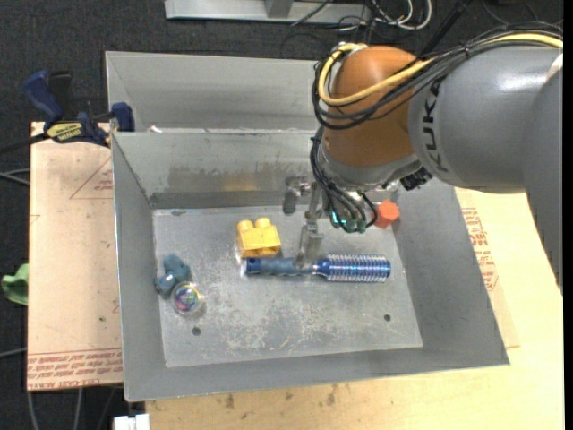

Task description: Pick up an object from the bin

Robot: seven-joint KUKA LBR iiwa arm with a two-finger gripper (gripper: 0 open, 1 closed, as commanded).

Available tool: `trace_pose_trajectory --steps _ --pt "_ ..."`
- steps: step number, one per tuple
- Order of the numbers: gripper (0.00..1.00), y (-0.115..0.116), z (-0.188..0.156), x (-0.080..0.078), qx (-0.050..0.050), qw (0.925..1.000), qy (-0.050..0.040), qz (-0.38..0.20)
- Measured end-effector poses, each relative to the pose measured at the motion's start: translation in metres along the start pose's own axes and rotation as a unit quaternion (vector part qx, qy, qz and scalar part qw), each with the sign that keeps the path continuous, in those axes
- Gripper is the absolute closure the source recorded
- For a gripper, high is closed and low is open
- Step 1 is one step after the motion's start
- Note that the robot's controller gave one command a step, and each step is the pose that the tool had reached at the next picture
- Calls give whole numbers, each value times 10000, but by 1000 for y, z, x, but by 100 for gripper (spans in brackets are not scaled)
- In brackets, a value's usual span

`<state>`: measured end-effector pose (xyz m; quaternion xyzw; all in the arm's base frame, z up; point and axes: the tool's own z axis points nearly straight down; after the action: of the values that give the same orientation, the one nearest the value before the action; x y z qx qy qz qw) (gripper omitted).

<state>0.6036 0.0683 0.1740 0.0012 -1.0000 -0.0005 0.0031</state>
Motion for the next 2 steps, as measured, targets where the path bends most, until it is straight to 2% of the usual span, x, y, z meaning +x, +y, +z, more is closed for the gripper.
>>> trace_pose_trajectory --steps 1,2 --pt "0 23 101 4 -18 9873 -101 1584" --pt "0 69 72 -5 -23 9861 -61 1659"
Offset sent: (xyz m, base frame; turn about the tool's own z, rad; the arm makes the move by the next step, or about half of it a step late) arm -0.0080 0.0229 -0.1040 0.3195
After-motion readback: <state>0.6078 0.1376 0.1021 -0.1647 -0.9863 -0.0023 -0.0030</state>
